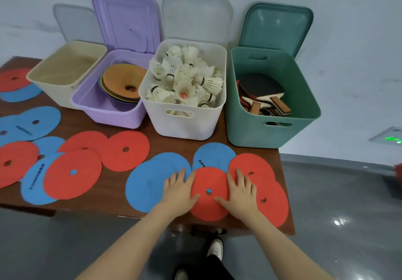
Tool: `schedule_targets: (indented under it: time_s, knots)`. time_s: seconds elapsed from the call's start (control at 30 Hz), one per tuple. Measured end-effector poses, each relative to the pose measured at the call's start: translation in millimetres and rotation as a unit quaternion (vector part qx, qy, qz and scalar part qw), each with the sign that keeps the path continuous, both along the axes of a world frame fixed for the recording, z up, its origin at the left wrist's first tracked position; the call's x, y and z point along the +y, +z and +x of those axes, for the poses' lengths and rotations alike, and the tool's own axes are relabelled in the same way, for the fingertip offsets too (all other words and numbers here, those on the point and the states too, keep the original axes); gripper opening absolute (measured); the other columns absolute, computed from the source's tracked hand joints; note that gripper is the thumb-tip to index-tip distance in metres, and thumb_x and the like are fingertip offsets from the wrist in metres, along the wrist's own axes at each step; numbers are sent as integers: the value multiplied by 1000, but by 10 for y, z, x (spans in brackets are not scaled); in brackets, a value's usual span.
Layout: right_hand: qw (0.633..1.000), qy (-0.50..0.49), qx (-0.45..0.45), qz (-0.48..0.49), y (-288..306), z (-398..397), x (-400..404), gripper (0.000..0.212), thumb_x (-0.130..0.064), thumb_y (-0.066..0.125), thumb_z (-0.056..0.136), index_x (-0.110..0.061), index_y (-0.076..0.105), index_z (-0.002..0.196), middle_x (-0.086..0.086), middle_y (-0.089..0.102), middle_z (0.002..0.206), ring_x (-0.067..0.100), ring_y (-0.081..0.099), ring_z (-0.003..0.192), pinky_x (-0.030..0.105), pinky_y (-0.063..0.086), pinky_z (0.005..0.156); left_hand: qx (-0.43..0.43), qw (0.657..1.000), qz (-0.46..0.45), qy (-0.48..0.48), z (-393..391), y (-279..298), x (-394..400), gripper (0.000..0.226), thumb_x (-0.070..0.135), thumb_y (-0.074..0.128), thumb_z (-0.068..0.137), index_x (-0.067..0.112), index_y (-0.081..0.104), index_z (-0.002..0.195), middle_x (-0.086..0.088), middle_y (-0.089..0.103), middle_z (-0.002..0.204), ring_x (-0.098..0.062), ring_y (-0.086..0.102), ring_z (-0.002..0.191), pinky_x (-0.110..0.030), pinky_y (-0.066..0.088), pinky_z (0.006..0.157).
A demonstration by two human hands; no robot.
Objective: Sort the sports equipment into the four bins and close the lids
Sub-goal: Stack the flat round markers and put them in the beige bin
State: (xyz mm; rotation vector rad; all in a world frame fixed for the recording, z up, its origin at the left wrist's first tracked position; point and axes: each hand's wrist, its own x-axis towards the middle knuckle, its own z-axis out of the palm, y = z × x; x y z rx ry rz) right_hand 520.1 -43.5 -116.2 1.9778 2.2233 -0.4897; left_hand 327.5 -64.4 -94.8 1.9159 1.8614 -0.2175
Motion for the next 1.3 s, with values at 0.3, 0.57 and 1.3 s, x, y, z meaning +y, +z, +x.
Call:
schedule_targets:
  time_s: [0.3,0.57,1.3]
  knots:
    - [994,-69,76,36,-46,-67,-102,78,-58,61,78,-40,22,143,1,22,148,29,22,133,46,15,108,-46,998,42,16,41,-273,-162,74,47,53,88,36,11,147,4,3,156,-31,2,141,-46,11,111]
    - [977,-76,152,132,-59,138,-235,56,-22,62,85,-23,43,137,0,53,114,24,47,108,34,14,97,-213,968,130,34,156,-251,-208,80,14,65,79,28,23,146,0,16,149,-23,31,128,-37,29,105]
    - [934,-310,146,100,-352,785,-342,65,-28,43,97,-1,12,148,17,9,156,29,6,145,38,1,117,-101,995,-20,12,1270,-168,684,77,44,47,93,23,0,149,-4,-9,157,-31,-3,143,-48,8,114]
